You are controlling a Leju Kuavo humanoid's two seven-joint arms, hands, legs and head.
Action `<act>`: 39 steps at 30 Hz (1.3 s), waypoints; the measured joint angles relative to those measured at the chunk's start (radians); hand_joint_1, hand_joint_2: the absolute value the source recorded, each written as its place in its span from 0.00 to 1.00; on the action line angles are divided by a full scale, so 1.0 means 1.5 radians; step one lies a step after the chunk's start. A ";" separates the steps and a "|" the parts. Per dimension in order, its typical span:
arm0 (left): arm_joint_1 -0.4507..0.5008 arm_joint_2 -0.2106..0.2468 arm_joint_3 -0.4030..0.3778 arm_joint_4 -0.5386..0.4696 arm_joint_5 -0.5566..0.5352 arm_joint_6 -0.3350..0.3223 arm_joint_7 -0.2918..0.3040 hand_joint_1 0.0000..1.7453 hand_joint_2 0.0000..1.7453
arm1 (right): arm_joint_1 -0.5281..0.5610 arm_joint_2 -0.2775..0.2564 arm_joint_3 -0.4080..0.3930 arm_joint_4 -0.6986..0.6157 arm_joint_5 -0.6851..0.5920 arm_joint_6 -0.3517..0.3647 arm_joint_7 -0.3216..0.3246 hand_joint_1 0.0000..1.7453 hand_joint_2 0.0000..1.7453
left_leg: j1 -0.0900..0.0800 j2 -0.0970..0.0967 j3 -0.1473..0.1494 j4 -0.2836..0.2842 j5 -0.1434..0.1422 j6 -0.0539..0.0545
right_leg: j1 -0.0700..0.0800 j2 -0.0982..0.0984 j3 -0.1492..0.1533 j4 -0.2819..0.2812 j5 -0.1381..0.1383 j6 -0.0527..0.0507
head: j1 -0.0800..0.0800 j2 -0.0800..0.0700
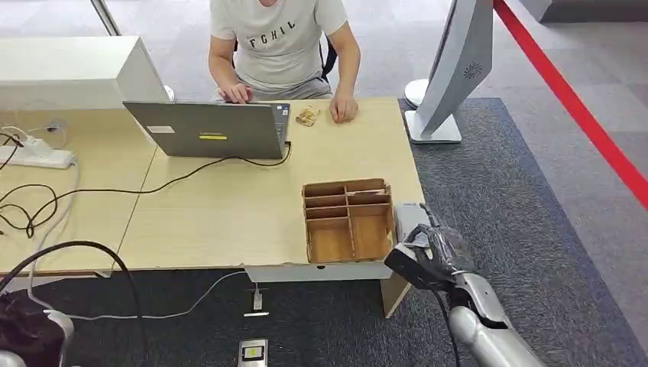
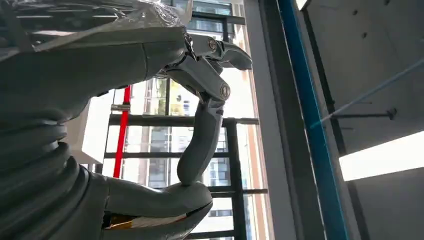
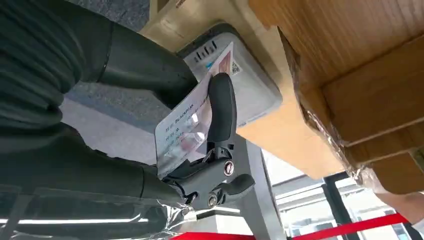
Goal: Pass the card to the sensor for recognition and then transmit it.
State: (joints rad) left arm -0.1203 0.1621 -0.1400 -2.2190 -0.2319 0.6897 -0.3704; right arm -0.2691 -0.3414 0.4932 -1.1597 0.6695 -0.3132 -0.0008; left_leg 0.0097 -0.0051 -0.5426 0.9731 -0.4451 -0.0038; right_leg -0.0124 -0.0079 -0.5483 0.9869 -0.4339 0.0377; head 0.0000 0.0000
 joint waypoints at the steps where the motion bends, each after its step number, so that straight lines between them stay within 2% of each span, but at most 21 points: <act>1: 0.000 0.000 0.000 0.000 0.000 0.000 0.000 0.00 1.00 | -0.001 0.002 0.001 0.003 0.000 -0.001 0.000 1.00 1.00 | 0.000 0.000 0.000 0.000 0.000 0.000 | 0.000 0.000 0.000 0.000 0.000 0.000 | 0.000 0.000; 17: 0.006 0.000 0.000 -0.022 -0.011 0.000 -0.018 0.00 1.00 | -0.019 0.007 0.015 0.072 -0.037 -0.007 -0.011 1.00 1.00 | 0.000 0.000 0.000 0.000 0.000 0.000 | 0.000 0.000 0.000 0.000 0.000 0.000 | 0.000 0.000; 23: 0.006 0.000 0.000 -0.022 -0.012 0.000 -0.018 0.00 1.00 | -0.020 0.007 0.016 0.073 -0.038 -0.007 -0.012 1.00 1.00 | 0.000 0.000 0.000 0.000 0.000 0.000 | 0.000 0.000 0.000 0.000 0.000 0.000 | 0.000 0.000; 25: 0.012 0.000 -0.001 -0.029 -0.018 0.000 -0.008 0.00 1.00 | -0.031 0.011 0.019 0.099 -0.056 -0.020 -0.025 1.00 1.00 | 0.000 0.000 0.000 0.000 0.000 0.000 | 0.000 0.000 0.000 0.000 0.000 0.000 | 0.000 0.000; 27: 0.014 0.000 0.000 -0.032 0.005 0.000 -0.016 0.00 1.00 | -0.037 0.013 0.024 0.120 -0.083 -0.046 -0.028 1.00 1.00 | 0.000 0.000 0.001 0.000 0.000 0.000 | 0.000 0.000 0.001 0.000 0.000 0.000 | 0.000 0.000; 29: 0.014 0.000 0.000 -0.032 0.006 0.000 -0.017 0.00 1.00 | -0.037 0.013 0.024 0.119 -0.089 -0.063 -0.033 1.00 1.00 | 0.000 0.000 0.001 0.000 0.000 0.000 | 0.000 0.000 0.001 0.000 0.000 0.000 | 0.000 0.000; 34: 0.021 0.000 0.000 -0.033 0.007 0.000 -0.019 0.00 1.00 | -0.037 0.007 0.024 0.085 -0.072 -0.145 -0.031 1.00 1.00 | 0.000 0.000 0.000 0.000 0.000 0.000 | 0.000 0.000 0.000 0.000 0.000 0.000 | 0.000 0.000; 36: 0.022 0.000 0.000 -0.033 0.005 0.000 -0.019 0.00 1.00 | -0.040 0.003 0.019 0.061 -0.050 -0.163 -0.014 1.00 1.00 | 0.000 0.000 0.001 0.000 0.000 0.000 | 0.000 0.000 0.000 0.000 0.000 0.000 | 0.001 0.000; 39: 0.030 0.000 0.000 -0.034 -0.008 0.000 -0.019 0.00 1.00 | -0.035 -0.013 0.004 -0.020 0.083 -0.218 0.050 1.00 1.00 | 0.000 0.000 0.000 0.000 0.000 0.000 | -0.001 0.000 0.000 0.000 0.000 0.000 | 0.000 0.000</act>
State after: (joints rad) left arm -0.0749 0.1621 -0.1404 -2.2702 -0.2438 0.6897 -0.3983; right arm -0.3210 -0.3613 0.4997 -1.1892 0.7945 -0.6395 0.0741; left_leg 0.0091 -0.0050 -0.5420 0.9734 -0.4449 -0.0037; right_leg -0.0133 -0.0077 -0.5481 0.9870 -0.4335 0.0382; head 0.0000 0.0000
